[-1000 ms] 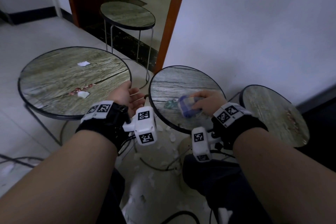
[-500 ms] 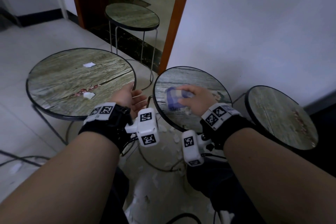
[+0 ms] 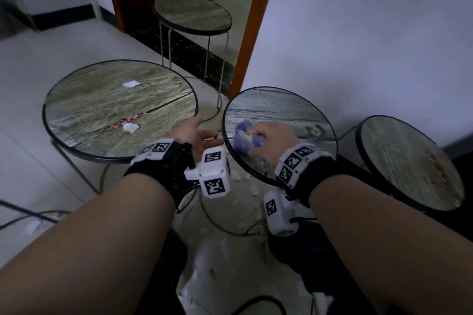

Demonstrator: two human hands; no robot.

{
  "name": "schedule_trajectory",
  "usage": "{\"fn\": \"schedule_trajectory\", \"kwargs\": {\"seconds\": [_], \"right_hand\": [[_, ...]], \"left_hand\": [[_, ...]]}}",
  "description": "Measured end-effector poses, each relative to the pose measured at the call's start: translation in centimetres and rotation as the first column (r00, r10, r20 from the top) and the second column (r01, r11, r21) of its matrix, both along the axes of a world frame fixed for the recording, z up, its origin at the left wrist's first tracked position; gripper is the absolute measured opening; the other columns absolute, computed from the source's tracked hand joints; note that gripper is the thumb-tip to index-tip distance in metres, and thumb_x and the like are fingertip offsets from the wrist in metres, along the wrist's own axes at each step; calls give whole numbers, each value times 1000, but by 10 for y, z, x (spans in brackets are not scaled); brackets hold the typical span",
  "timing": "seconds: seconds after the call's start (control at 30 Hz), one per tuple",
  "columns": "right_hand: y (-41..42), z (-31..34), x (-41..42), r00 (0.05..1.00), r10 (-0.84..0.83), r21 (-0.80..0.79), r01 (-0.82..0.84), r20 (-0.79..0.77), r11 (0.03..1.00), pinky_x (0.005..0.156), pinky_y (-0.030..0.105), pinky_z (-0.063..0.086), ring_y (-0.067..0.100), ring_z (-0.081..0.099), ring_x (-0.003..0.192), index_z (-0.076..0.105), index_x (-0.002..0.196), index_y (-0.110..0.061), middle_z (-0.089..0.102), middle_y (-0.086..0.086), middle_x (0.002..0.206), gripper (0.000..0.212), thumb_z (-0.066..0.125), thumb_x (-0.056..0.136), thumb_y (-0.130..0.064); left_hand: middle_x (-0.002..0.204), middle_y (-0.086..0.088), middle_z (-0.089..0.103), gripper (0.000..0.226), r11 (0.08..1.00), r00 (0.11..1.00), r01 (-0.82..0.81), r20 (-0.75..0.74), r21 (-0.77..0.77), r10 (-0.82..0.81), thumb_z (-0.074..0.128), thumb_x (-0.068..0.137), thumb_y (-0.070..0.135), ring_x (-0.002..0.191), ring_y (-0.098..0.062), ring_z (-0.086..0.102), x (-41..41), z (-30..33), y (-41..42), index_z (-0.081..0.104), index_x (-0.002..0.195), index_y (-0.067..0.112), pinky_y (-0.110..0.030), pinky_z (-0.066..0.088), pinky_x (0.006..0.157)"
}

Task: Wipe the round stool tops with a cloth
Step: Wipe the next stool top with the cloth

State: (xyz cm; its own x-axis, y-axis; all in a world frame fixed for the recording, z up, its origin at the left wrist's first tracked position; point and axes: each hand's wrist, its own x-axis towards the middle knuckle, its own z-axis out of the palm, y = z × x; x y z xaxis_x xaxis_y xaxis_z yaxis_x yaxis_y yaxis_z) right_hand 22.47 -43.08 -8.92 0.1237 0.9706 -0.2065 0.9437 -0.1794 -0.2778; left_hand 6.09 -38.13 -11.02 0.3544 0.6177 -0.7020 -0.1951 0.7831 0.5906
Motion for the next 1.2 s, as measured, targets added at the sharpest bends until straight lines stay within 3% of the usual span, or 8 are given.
{"fn": "schedule_trajectory", "kwargs": {"seconds": [0.1, 0.2, 0.4, 0.6, 0.73, 0.93, 1.1, 1.2], "right_hand": [[3, -5, -3, 1000, 2, 21, -2, 16, 1000, 82, 23, 41, 18, 58, 101, 64, 114, -21, 63, 2, 113, 36, 73, 79, -26], [6, -8, -4, 999, 11, 41, -13, 38, 999, 80, 26, 46, 23, 61, 96, 67, 104, -24, 63, 5, 105, 24, 69, 81, -25], [17, -2, -9, 995, 43, 9, -44, 85, 999, 70, 20, 33, 20, 58, 97, 66, 99, -19, 62, 2, 104, 17, 65, 82, -21], [26, -1, -5, 999, 51, 12, -51, 12, 999, 51, 15, 29, 17, 54, 80, 65, 89, -15, 54, -4, 82, 13, 68, 76, -14], [33, 3, -5, 995, 89, 11, -89, -41, 996, 49, 11, 30, 16, 51, 73, 65, 86, -6, 50, -10, 67, 12, 69, 74, -10], [53, 3, -12, 998, 67, -20, -68, -10, 998, 64, 23, 38, 17, 55, 83, 67, 91, -10, 58, -3, 87, 23, 76, 71, -16], [67, 8, -8, 998, 68, -39, -68, -16, 997, 63, 23, 35, 16, 53, 85, 66, 95, -11, 64, 1, 102, 25, 76, 74, -20], [74, 9, -9, 998, 62, -44, -63, -10, 997, 64, 23, 37, 16, 54, 86, 66, 96, -12, 64, 1, 101, 25, 76, 74, -20]], "left_hand": [[103, -21, 57, 65, 1000, 999, 0, 52, -14, 0, 28, 98, 51, 75, -31, 56, 2, 4, 2, 38, 137, -1, -36, 41, 58], [125, -24, 50, 63, 999, 994, -25, 107, -37, 28, 28, 98, 52, 76, -32, 55, 2, 9, 6, 41, 131, 1, -38, 41, 58], [141, -26, 41, 78, 998, 989, -41, 137, -54, 48, 21, 94, 62, 127, -39, 44, 1, 4, 12, 37, 138, -1, -44, 39, 64], [139, -23, 44, 90, 998, 986, -43, 159, -53, 51, 13, 89, 71, 129, -36, 43, 2, 0, 15, 40, 135, -1, -44, 41, 62], [143, -23, 40, 93, 998, 986, -27, 160, -56, 36, 12, 88, 73, 134, -35, 37, 3, -2, 17, 38, 136, -2, -44, 39, 81], [137, -25, 46, 90, 998, 992, -34, 117, -57, 41, 11, 89, 72, 125, -37, 46, 0, -2, 20, 40, 135, 0, -41, 40, 62], [139, -27, 43, 88, 996, 991, -65, 115, -62, 72, 13, 89, 71, 123, -39, 46, -1, -1, 27, 41, 134, 1, -45, 40, 64], [137, -28, 45, 84, 995, 990, -83, 112, -60, 89, 13, 89, 70, 122, -41, 47, -3, 0, 32, 48, 121, 0, -45, 40, 63]]}}
